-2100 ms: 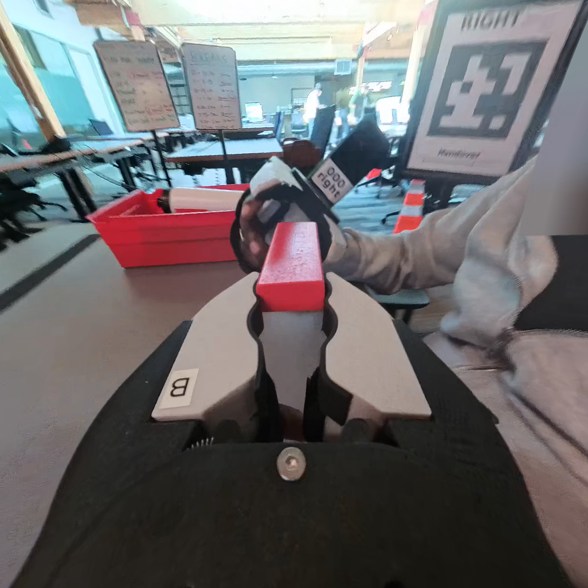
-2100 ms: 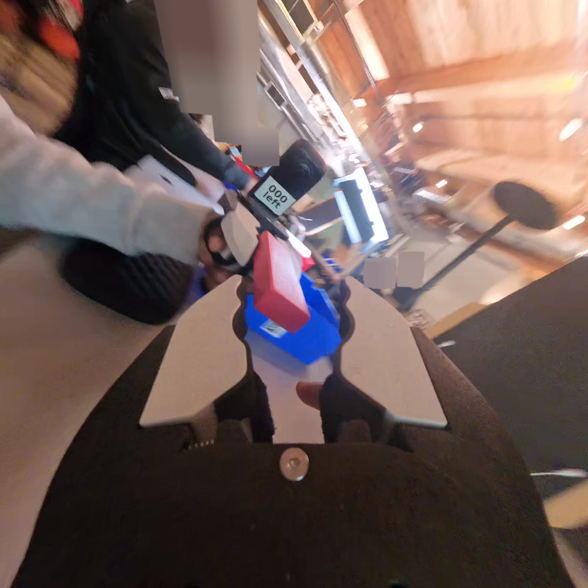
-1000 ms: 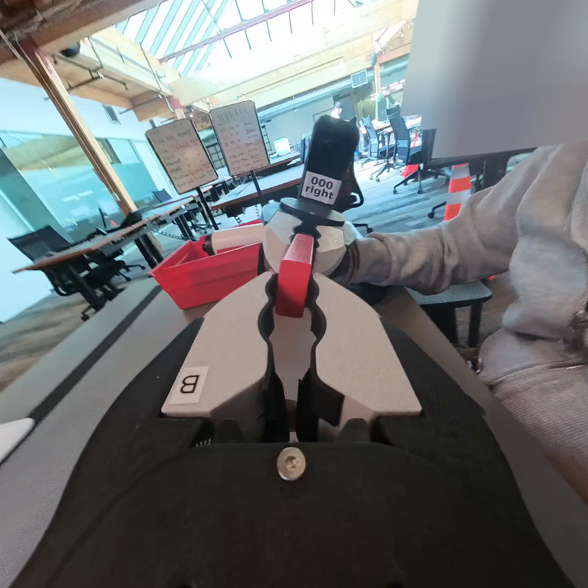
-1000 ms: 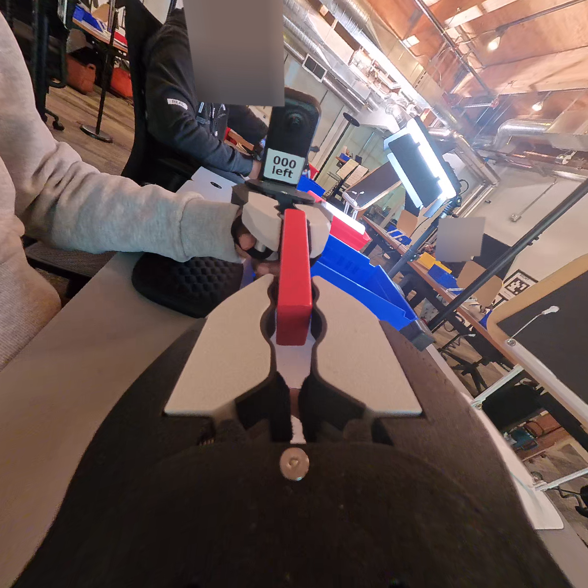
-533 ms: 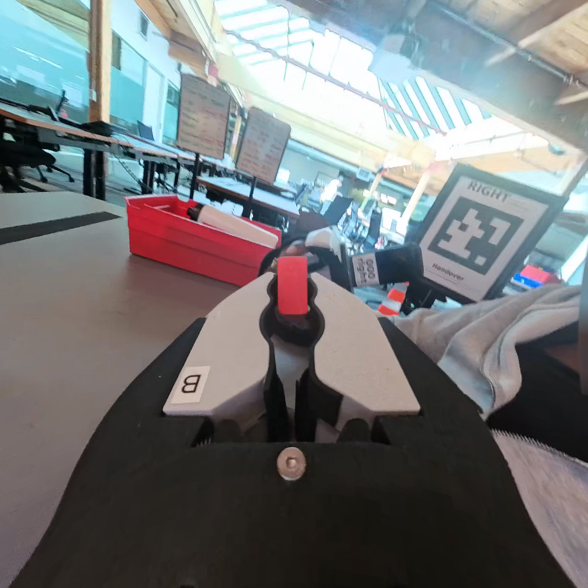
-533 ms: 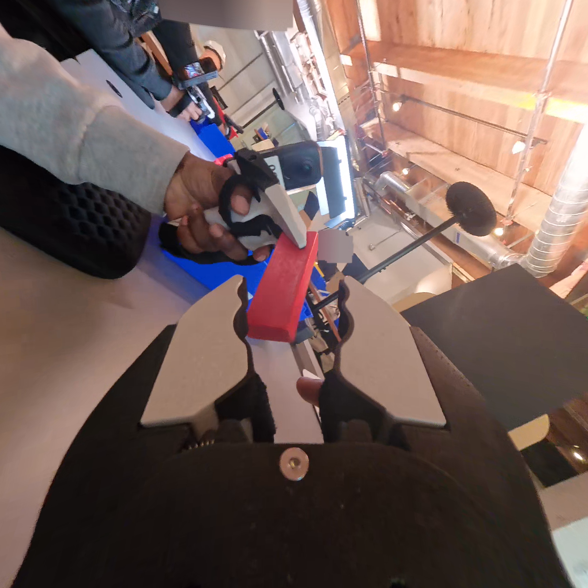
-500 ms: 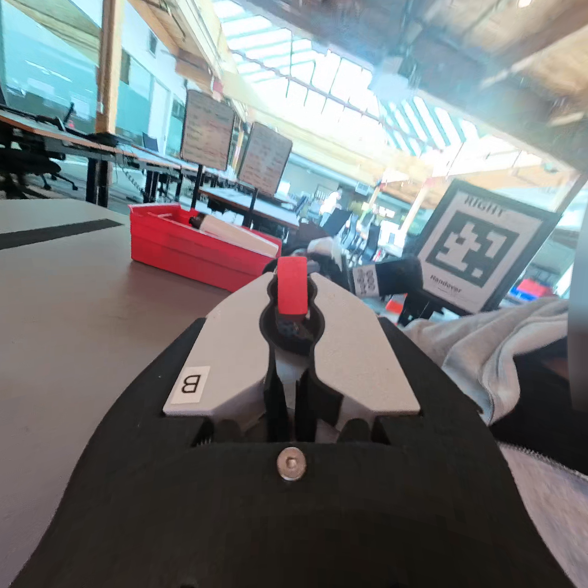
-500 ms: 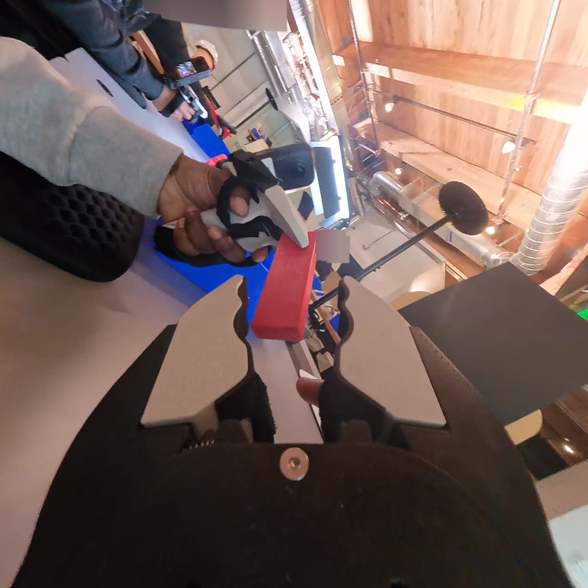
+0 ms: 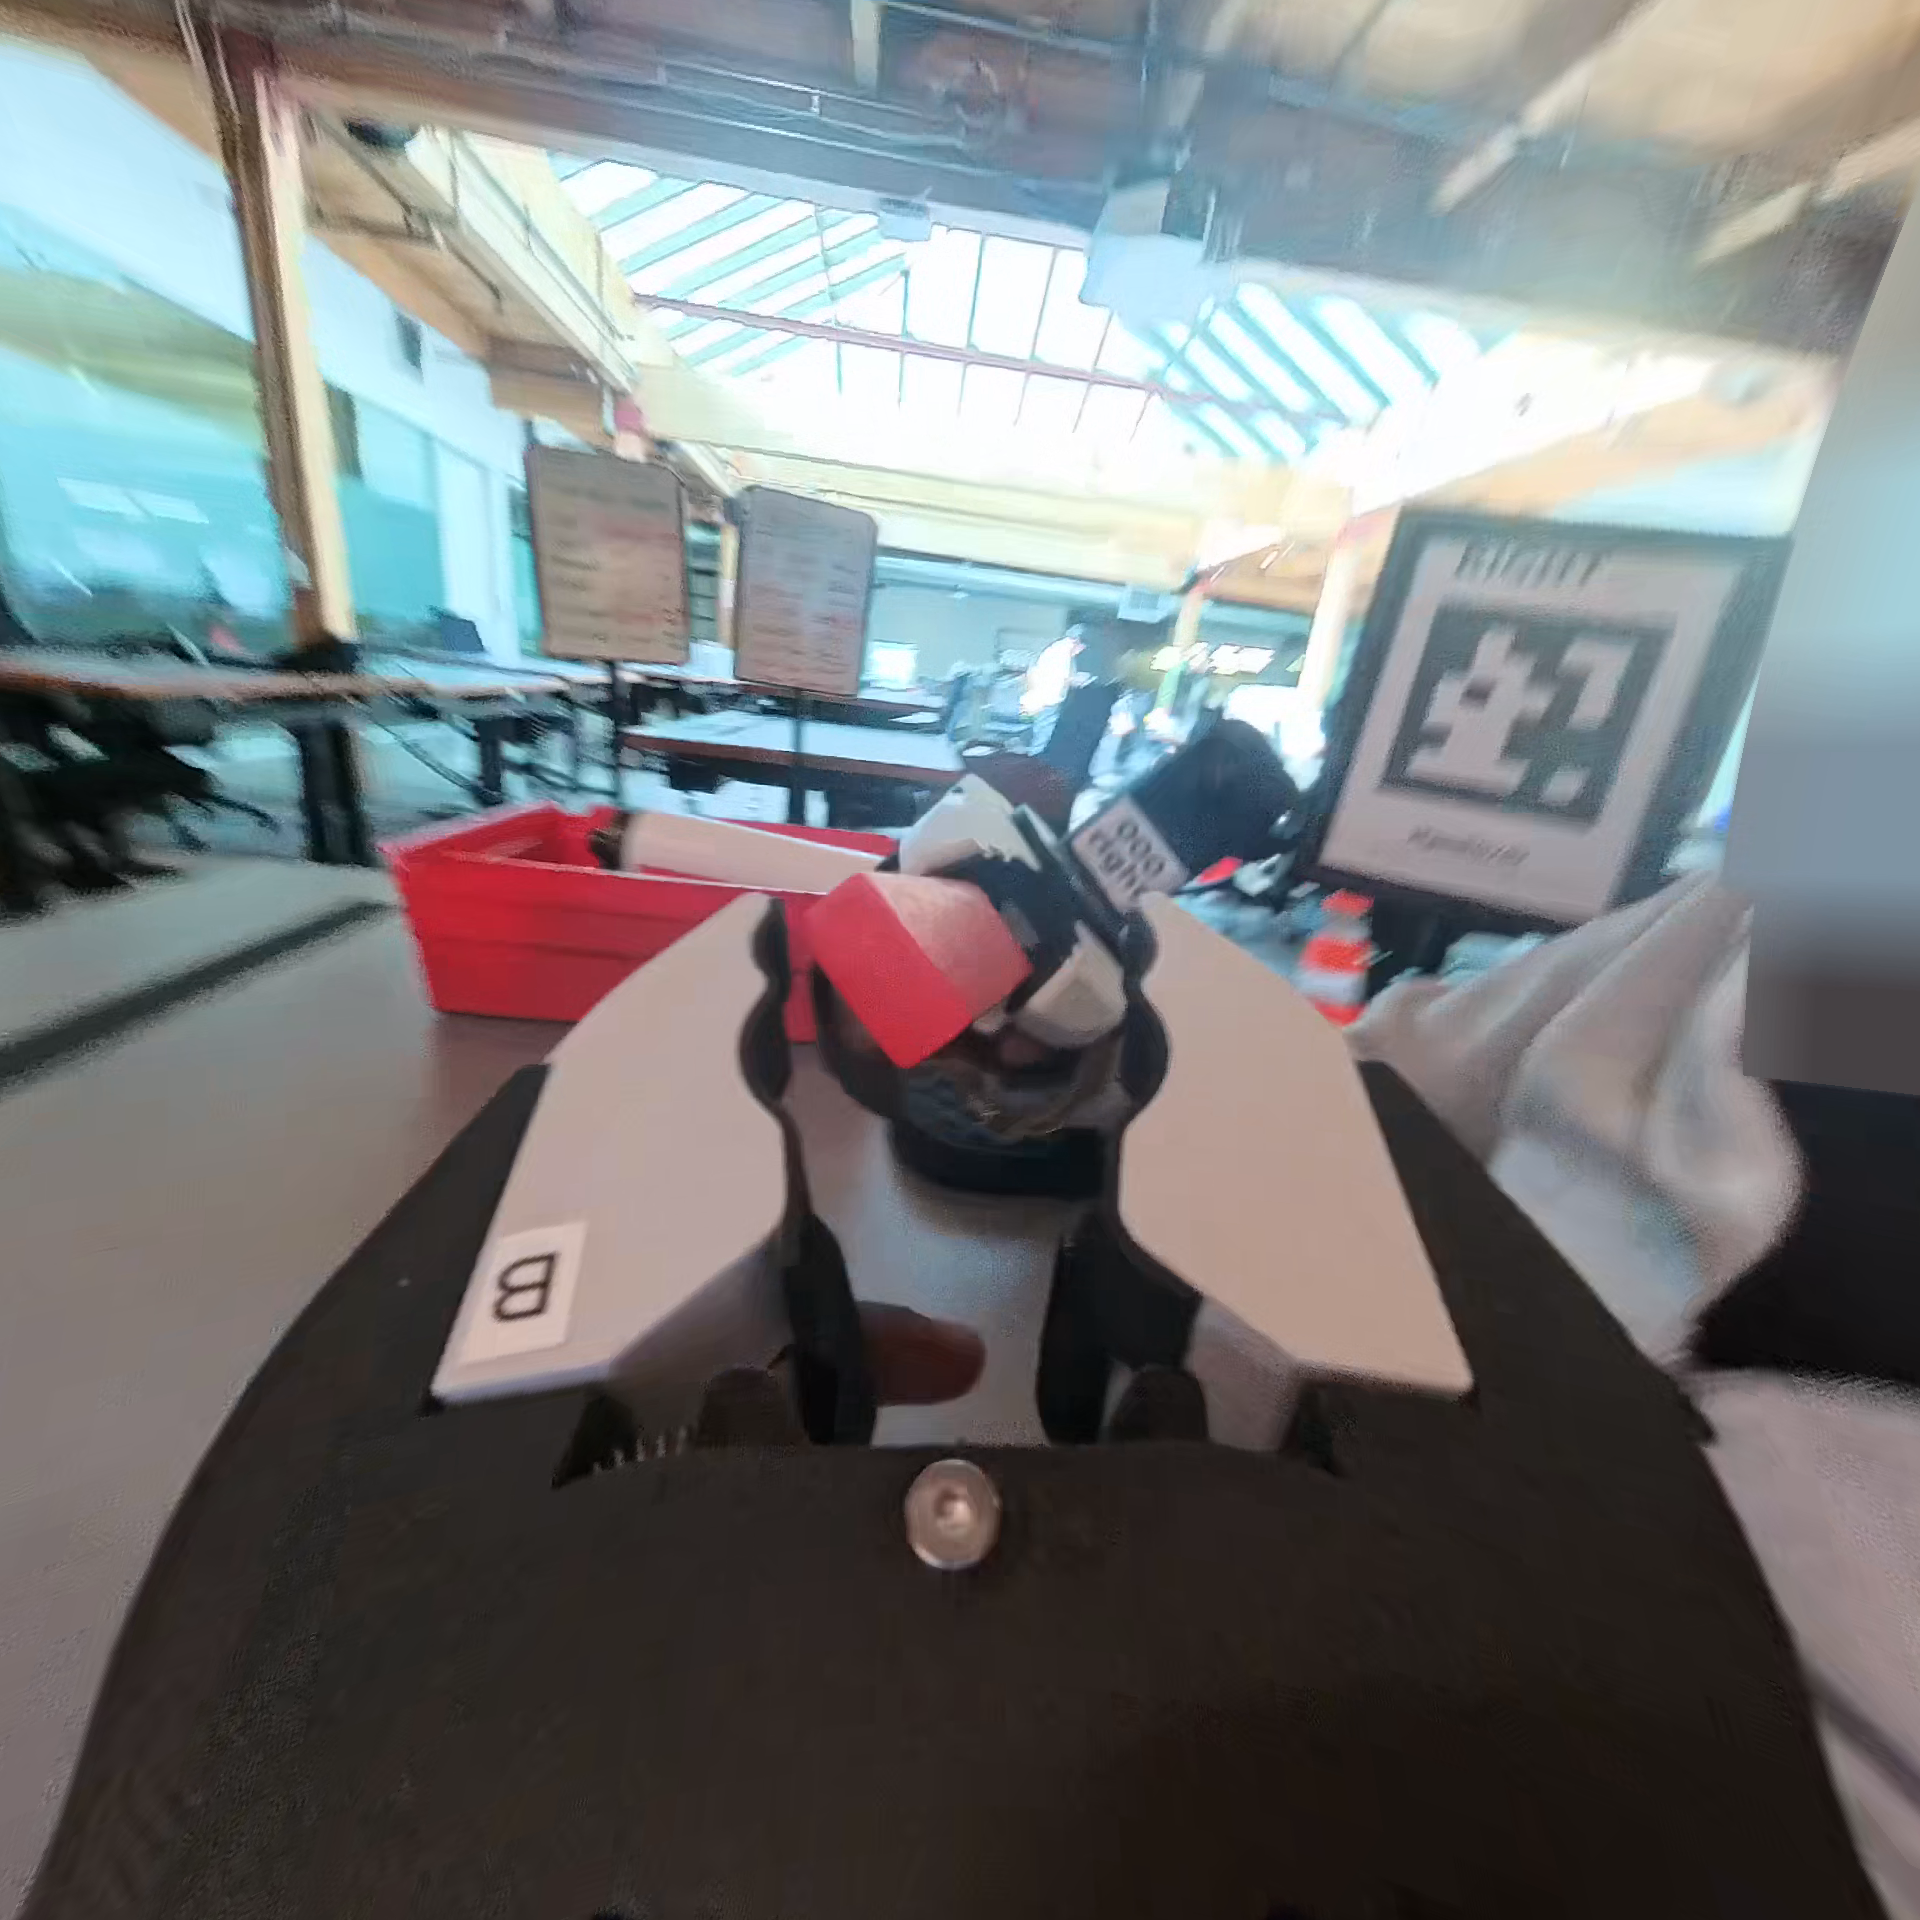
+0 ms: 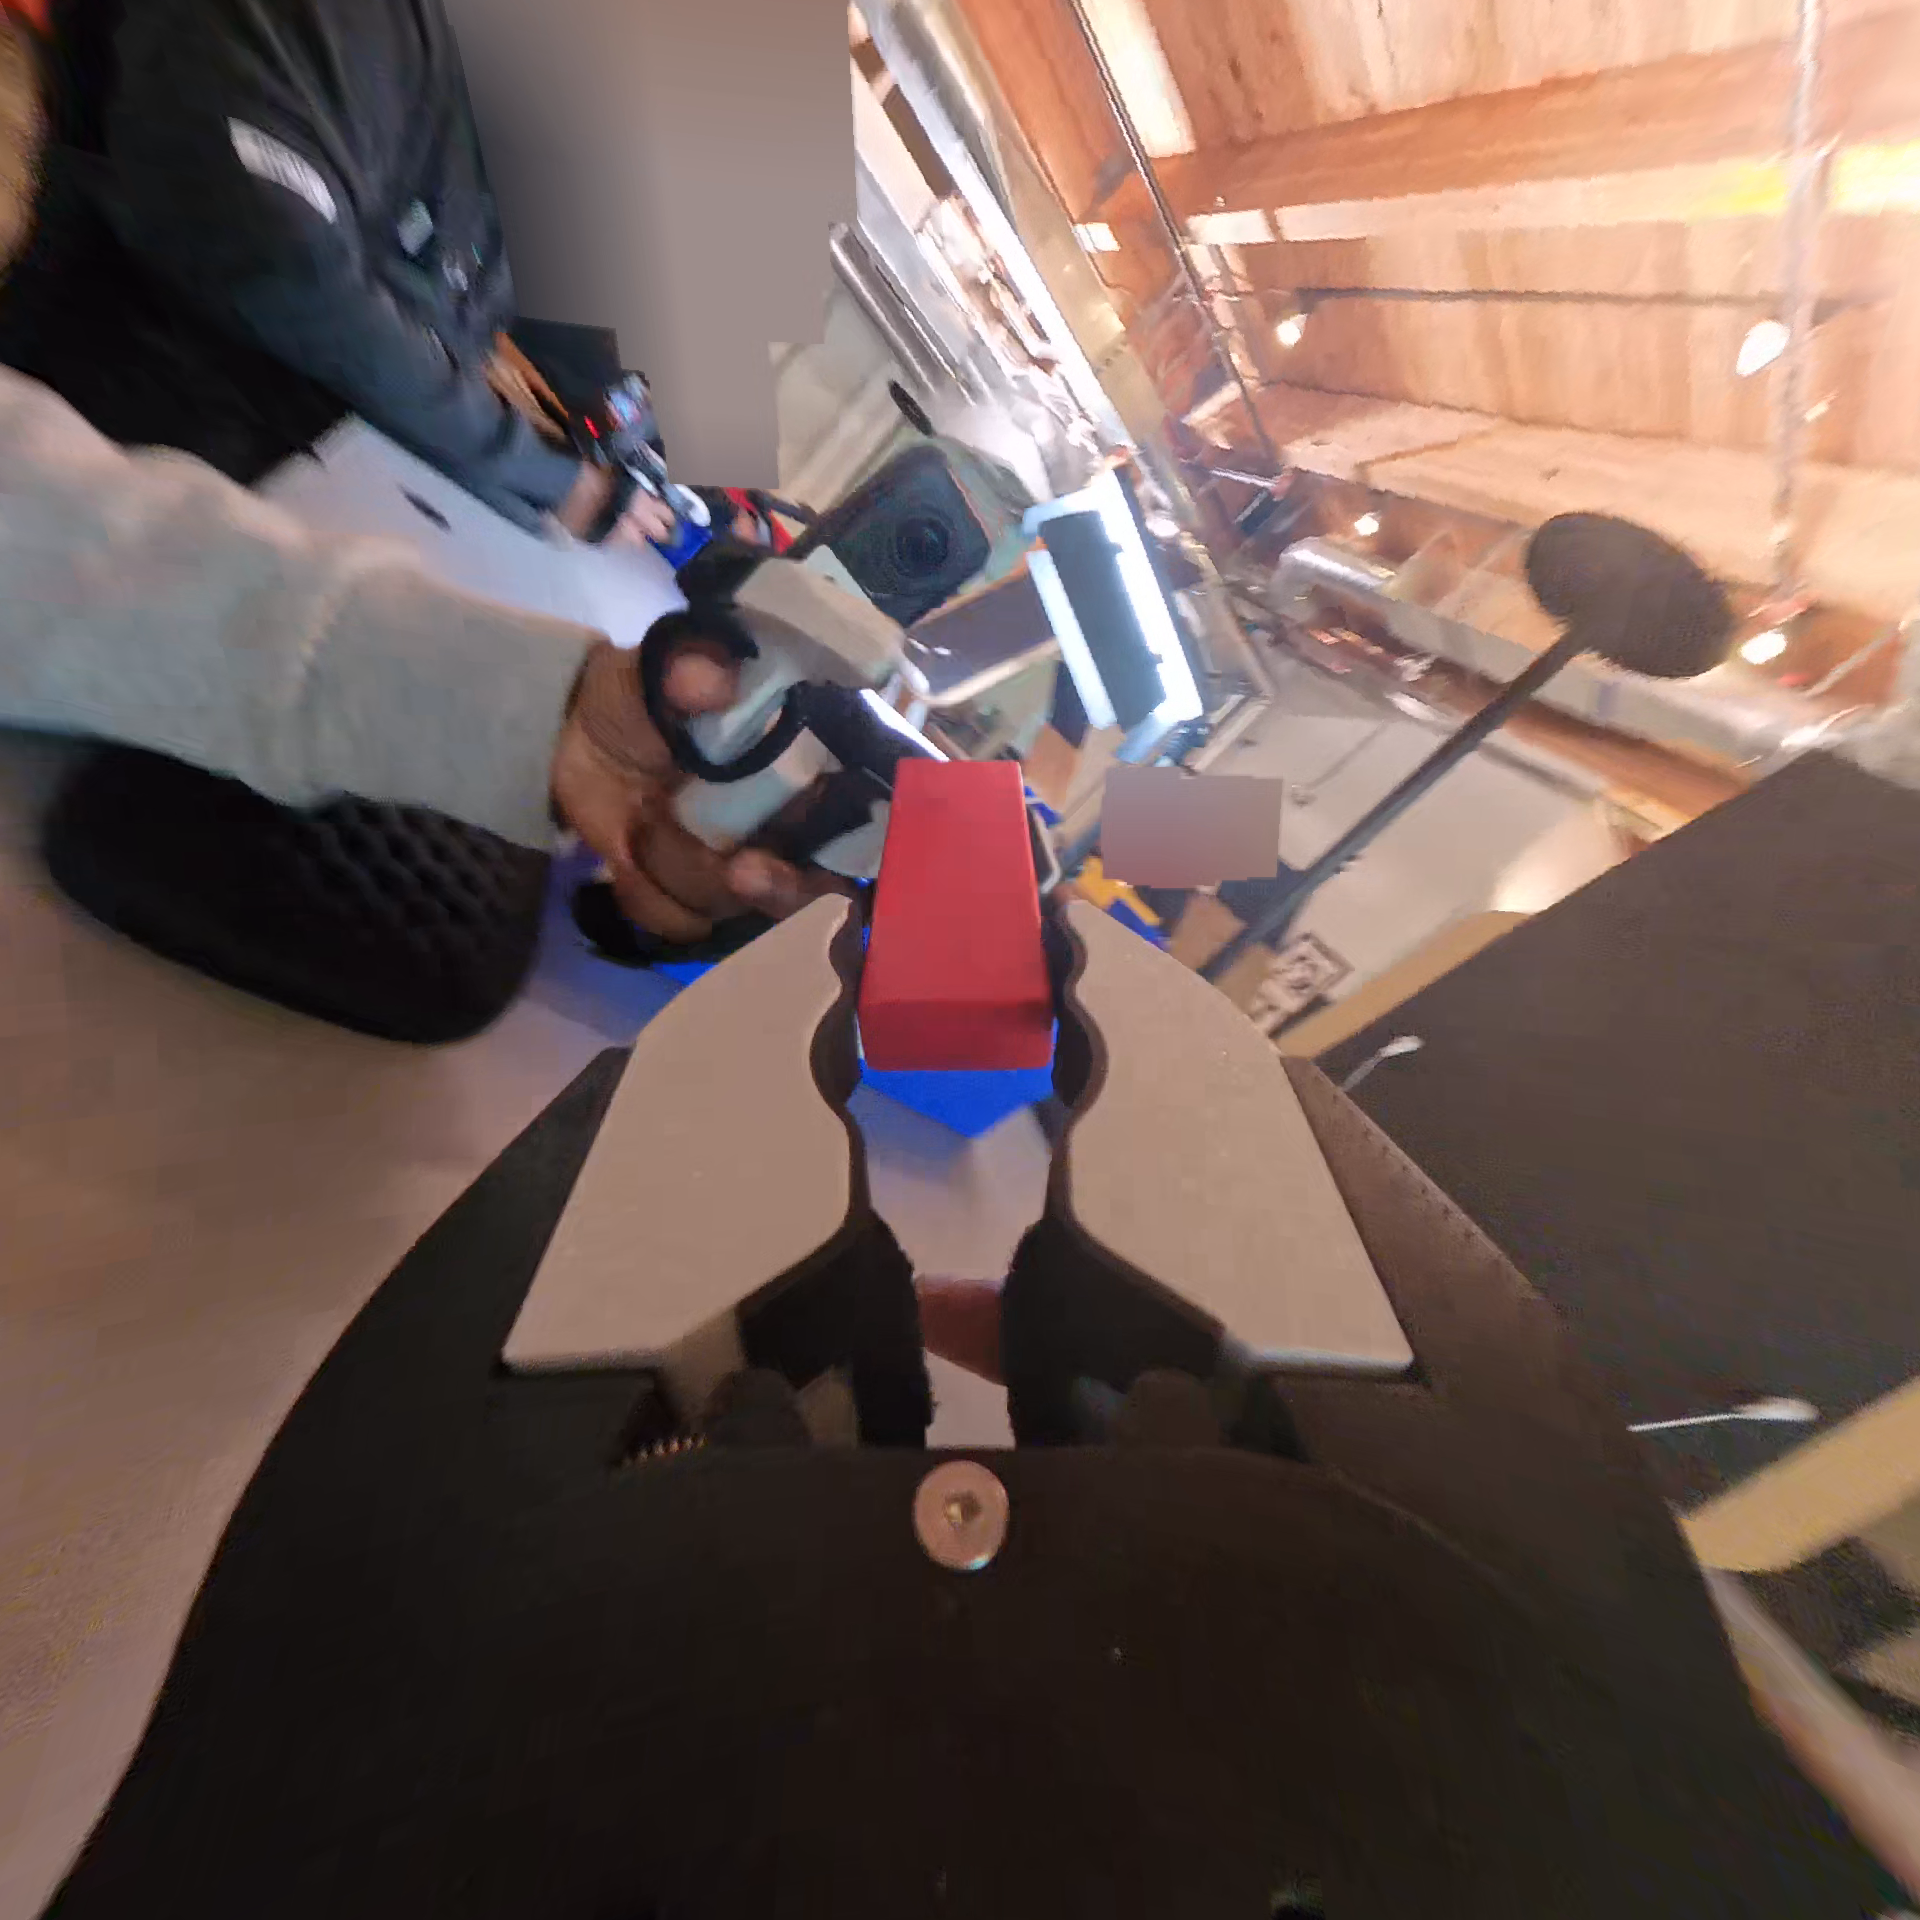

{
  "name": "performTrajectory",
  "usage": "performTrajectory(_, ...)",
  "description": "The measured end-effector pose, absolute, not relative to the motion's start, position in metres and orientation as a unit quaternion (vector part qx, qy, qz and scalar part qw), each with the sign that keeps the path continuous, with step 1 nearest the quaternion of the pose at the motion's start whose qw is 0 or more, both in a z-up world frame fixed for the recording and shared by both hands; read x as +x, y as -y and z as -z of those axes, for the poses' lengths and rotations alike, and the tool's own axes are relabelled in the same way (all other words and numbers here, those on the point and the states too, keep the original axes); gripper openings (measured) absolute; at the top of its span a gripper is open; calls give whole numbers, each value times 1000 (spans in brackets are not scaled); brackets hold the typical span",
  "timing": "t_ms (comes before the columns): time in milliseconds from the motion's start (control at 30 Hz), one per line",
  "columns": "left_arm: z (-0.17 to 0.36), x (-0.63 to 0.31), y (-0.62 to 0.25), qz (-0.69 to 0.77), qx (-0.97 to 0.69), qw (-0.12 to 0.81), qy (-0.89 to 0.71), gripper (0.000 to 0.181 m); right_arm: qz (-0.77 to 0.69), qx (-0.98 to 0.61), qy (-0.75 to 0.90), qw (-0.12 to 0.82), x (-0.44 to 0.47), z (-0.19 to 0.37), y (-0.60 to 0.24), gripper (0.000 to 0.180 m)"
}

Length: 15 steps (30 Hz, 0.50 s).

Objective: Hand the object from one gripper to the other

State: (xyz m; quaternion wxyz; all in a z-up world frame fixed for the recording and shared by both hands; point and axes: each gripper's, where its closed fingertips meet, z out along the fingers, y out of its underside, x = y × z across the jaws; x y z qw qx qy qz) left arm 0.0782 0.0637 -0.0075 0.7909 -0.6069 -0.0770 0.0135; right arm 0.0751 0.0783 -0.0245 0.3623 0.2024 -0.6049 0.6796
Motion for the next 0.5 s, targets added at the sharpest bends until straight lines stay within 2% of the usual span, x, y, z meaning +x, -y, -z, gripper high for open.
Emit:
performTrajectory(67, 10, 81, -67, -126, -628, 767, 24, 80, -709, 182, 613, 298, 76, 21, -82, 34)
performTrajectory(100, 15, 81, -69, -172, -641, 748, 1, 80, -719, 178, 615, 270, 77, 20, -84, 34)
performTrajectory(200, 23, 84, -75, -219, -662, 716, -37, 71, -736, 179, 614, 223, 81, 17, -89, 34)
performTrajectory(367, 18, 93, -73, -173, -648, 741, -43, 50, -724, 205, 629, 194, 91, 26, -85, 34)
performTrajectory(500, 25, 99, -76, -164, -667, 724, -63, 48, -724, 207, 634, 177, 93, 28, -84, 34)
